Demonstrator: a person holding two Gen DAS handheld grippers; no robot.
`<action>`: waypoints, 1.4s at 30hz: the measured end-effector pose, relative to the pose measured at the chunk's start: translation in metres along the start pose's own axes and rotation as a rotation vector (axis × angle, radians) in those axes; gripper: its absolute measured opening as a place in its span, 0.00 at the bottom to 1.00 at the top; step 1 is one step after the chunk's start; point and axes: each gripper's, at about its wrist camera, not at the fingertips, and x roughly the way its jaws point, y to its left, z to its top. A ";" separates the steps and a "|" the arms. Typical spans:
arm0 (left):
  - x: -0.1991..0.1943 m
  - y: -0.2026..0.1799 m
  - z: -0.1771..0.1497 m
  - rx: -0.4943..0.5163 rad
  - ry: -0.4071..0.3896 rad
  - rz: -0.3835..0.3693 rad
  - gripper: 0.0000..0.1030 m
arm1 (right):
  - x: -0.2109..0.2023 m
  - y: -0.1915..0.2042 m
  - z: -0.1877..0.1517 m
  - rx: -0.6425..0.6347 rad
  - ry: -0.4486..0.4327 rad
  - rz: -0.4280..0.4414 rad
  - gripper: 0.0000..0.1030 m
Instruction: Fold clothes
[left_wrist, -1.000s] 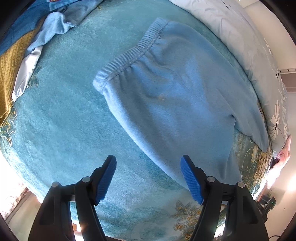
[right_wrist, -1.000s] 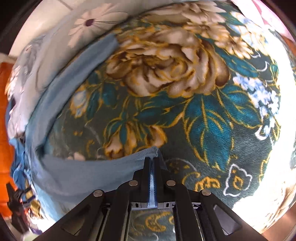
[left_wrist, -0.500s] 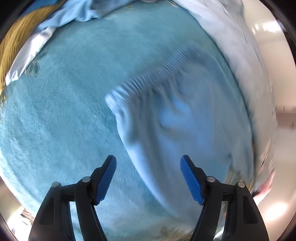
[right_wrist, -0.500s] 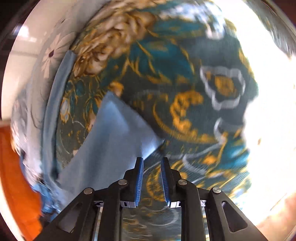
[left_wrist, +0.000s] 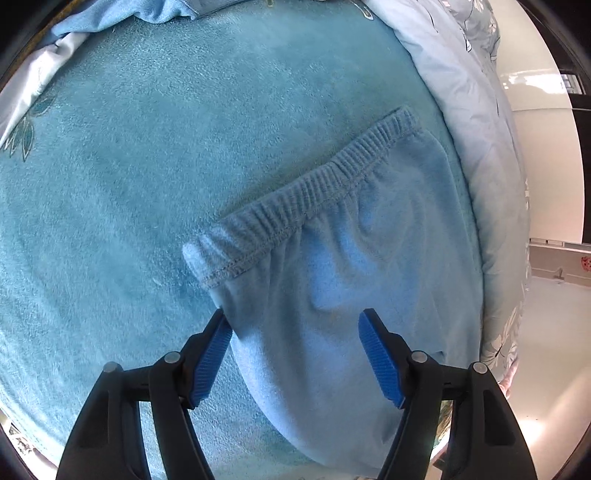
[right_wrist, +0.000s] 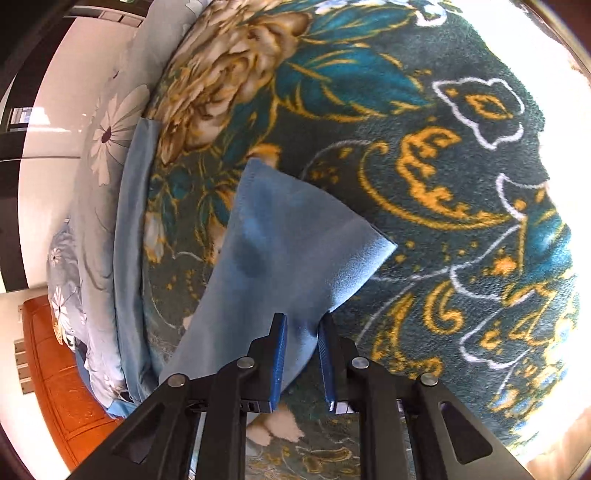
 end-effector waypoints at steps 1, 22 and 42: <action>-0.001 0.002 0.002 -0.007 -0.002 -0.010 0.69 | -0.001 0.002 0.000 0.008 -0.009 -0.002 0.05; -0.059 -0.018 -0.016 0.063 -0.031 -0.011 0.04 | -0.093 0.036 -0.031 -0.065 -0.142 -0.042 0.02; -0.095 -0.090 0.018 0.045 -0.004 -0.186 0.04 | -0.086 0.128 0.030 -0.163 -0.118 -0.056 0.02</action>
